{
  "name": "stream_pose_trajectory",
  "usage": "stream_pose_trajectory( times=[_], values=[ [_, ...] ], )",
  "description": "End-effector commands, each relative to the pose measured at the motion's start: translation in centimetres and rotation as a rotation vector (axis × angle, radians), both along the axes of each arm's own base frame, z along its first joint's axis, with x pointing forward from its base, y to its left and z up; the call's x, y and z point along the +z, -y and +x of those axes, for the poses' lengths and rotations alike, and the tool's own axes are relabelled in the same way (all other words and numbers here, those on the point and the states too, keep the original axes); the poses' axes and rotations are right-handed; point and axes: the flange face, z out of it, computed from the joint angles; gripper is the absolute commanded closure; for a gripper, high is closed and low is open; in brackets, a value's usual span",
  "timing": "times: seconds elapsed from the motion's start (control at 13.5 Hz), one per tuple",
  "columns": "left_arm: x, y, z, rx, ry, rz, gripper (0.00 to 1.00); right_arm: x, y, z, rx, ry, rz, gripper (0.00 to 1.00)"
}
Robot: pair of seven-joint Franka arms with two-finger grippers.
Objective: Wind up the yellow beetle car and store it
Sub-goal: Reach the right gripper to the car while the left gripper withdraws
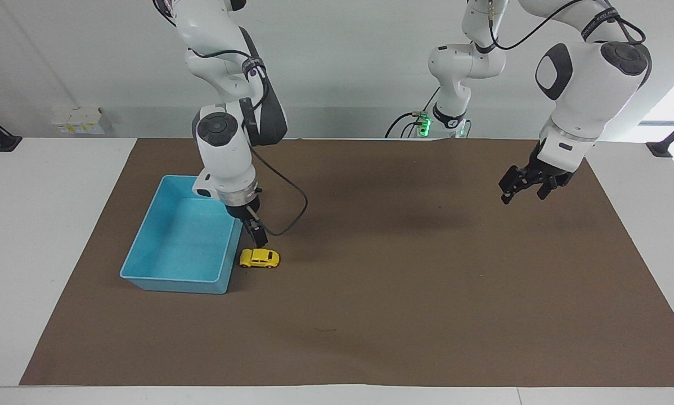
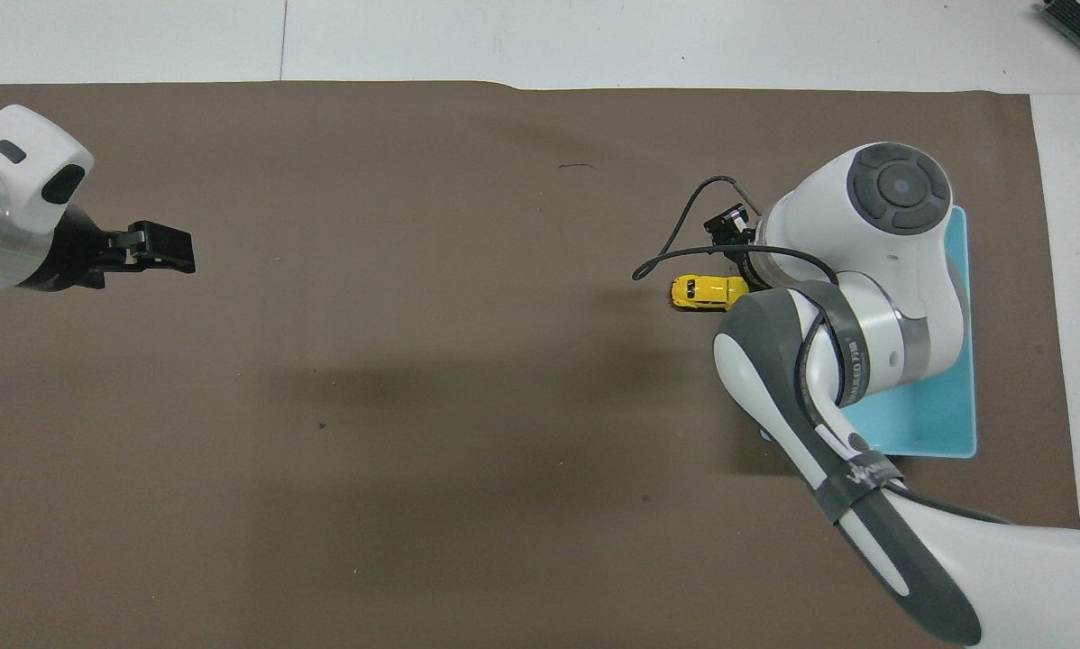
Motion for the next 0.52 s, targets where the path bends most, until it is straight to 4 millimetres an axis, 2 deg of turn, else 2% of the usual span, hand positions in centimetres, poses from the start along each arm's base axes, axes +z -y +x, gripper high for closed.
stream_pose_trajectory(
  times=[0.0,0.22,0.37,0.45],
  values=[
    [2.6,-0.5,-0.5,-0.094,-0.027,0.026,0.00,-1.1,0.2,0.1,-0.150,0.035,0.003,0.00],
    [5.5,-0.5,-1.3,-0.103,-0.047,0.025,0.00,-2.4,0.0,-0.2,-0.271,0.049,0.017,0.00],
    [8.1,-0.6,-3.2,-0.107,-0.050,0.028,0.00,-4.6,-0.1,0.2,-0.316,0.043,0.020,0.00],
    [8.7,-0.7,-3.9,-0.115,-0.056,0.031,0.00,-5.2,-0.2,0.5,-0.336,0.052,0.027,0.00]
  ],
)
